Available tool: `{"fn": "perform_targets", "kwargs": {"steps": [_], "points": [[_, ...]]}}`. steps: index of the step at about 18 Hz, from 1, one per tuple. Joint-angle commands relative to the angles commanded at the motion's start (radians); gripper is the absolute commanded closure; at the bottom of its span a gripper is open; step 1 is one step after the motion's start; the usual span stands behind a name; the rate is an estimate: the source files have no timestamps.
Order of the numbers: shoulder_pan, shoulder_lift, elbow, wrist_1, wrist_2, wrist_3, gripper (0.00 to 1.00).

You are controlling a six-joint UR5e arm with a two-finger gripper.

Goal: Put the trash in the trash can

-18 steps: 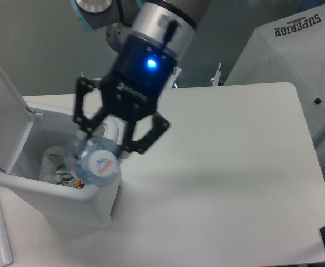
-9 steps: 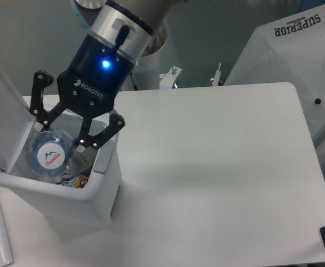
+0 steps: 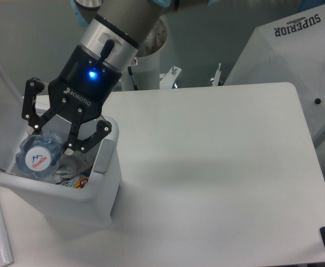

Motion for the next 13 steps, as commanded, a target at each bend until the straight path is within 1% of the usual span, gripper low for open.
{"fn": "perform_targets", "kwargs": {"steps": [2, 6, 9, 10, 11, 13], "points": [[0.0, 0.008, -0.026, 0.006, 0.0, 0.02, 0.53], [-0.011, 0.005, -0.06, 0.035, 0.006, 0.072, 0.51], [-0.011, -0.003, -0.074, 0.055, 0.006, 0.104, 0.46], [-0.011, -0.004, -0.074, 0.057, 0.006, 0.114, 0.42], [-0.011, -0.005, -0.075, 0.058, 0.006, 0.126, 0.33], [-0.011, -0.006, -0.078, 0.058, 0.008, 0.138, 0.18]]}}
